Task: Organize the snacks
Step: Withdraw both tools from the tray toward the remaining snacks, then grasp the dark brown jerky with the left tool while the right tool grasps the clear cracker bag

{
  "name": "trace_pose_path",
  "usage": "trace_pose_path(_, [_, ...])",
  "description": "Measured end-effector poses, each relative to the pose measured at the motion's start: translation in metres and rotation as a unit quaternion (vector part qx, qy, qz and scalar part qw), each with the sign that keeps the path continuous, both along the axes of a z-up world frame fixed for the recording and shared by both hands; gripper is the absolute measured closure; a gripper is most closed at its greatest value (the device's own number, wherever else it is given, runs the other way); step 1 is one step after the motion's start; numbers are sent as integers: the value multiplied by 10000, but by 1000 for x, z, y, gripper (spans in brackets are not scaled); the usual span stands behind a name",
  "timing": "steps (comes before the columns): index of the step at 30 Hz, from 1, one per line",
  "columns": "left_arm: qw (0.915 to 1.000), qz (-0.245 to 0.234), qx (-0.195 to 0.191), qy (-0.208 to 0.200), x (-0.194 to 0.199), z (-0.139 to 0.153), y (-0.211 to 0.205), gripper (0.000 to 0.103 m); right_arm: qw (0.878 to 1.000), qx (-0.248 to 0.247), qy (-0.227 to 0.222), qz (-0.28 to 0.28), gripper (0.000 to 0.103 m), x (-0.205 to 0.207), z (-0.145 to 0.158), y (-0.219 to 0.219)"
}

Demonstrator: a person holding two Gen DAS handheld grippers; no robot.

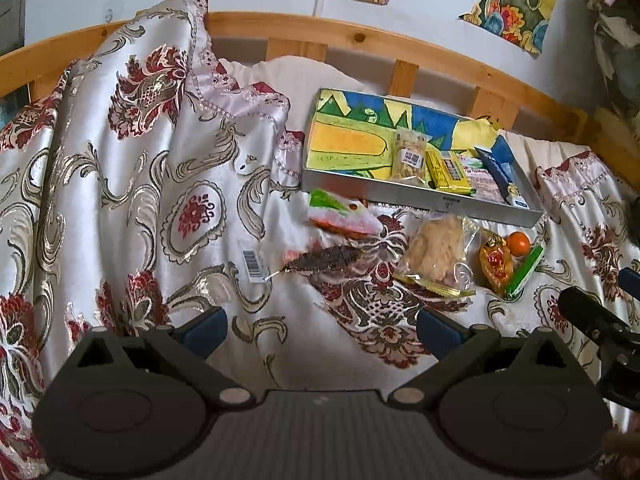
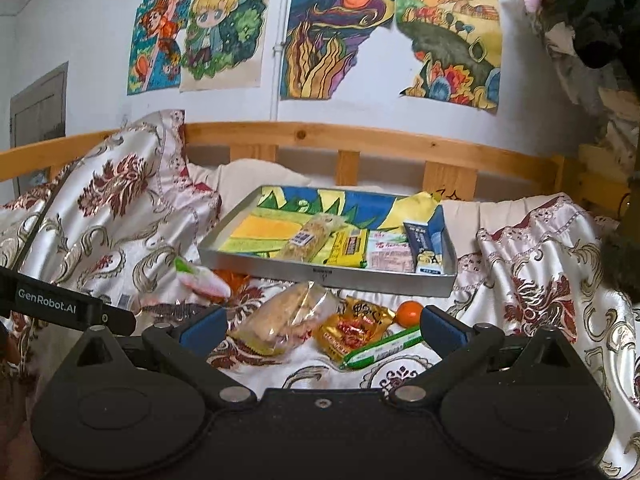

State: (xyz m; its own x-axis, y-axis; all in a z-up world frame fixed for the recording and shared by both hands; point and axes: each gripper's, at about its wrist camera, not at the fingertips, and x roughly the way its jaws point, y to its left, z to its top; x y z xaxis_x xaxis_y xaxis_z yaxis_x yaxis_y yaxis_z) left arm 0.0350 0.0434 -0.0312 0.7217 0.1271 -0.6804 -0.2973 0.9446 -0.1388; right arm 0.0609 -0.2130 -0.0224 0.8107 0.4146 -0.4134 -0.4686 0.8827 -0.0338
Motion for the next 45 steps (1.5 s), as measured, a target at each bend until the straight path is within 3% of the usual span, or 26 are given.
trace_pose_path(23, [9996,199,70,204,13,-1,6,1,9989,-188,352,235,1,7,-6,9])
trace_pose_path(45, [9957,-346,824,250,76,-6,5,1,9965,-228,543,601,1,79,-5,19])
